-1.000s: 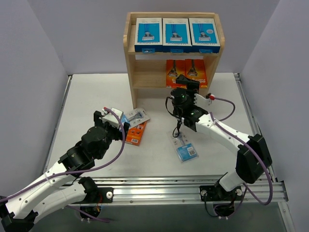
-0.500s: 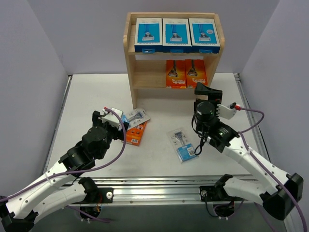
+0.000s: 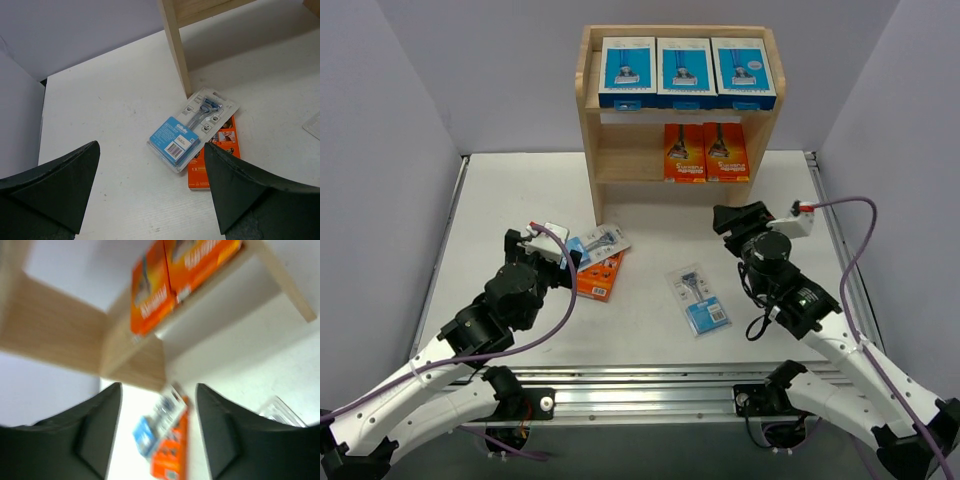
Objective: Place and organize the shaving razors onto the shelf
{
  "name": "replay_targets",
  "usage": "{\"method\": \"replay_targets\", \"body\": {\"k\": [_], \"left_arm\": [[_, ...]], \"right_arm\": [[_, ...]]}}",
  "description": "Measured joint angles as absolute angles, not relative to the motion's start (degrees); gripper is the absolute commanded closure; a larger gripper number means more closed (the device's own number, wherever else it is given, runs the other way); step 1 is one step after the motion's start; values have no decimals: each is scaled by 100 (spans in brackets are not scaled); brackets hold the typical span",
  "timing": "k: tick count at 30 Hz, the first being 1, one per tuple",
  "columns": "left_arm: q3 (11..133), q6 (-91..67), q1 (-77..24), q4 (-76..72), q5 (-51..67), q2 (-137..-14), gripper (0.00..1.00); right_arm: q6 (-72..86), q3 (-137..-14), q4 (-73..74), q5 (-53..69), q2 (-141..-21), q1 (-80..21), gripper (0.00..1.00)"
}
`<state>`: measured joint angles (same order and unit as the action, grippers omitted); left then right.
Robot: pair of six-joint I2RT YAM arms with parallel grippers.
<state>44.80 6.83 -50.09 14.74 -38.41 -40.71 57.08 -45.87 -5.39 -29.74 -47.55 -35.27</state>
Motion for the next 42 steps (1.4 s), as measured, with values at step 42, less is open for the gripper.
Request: {"method": "replay_targets", "body": {"k": [42], "left_arm": [[4480, 469, -4185, 1402, -3395, -4104, 6]], "right_arm": [[3660, -6705, -1372, -1500, -11030, -5708, 62]]}}
